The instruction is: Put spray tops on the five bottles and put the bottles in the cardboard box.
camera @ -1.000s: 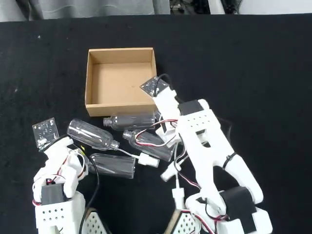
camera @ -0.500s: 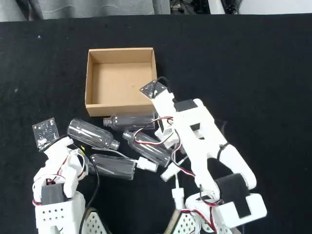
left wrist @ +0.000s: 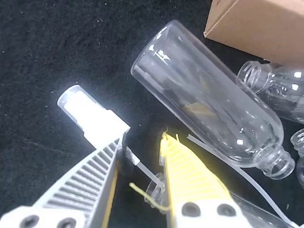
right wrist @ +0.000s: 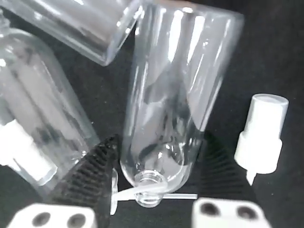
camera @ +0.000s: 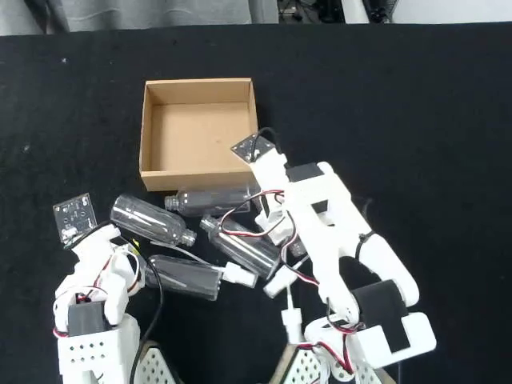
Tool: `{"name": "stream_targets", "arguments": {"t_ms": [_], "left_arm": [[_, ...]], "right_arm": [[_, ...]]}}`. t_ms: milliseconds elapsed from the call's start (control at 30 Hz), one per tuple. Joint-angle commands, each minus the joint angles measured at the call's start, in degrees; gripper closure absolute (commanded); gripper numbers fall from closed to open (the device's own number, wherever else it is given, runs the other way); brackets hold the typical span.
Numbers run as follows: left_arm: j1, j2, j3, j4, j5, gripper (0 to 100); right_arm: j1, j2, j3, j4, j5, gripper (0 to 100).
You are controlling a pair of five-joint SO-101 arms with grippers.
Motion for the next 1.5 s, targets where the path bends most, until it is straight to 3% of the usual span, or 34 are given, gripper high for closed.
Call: {"name": "stream_targets", "arguments": {"t_ms": [0,700,867,1467], "left_arm": [[-0.4,-0.3,1.3,-0.1,-0.1,88],[-0.4,-0.3,1.3,-0.1,-0.1,88],[-0.4,-0.3,1.3,-0.1,-0.1,88],[-0.4,-0.3,1.3,-0.1,-0.1,88]], "right_arm": [[1.4,-1.0,-3.1,-0.6,-0.3,86.0],[1.6,-12.5,-2.9,8.6,-0.9,86.0],[3.1,-13.6,-3.2,8.6,-8.0,86.1],[19.0,-13.6,-5.1,8.4,-30.8,86.1]]}}
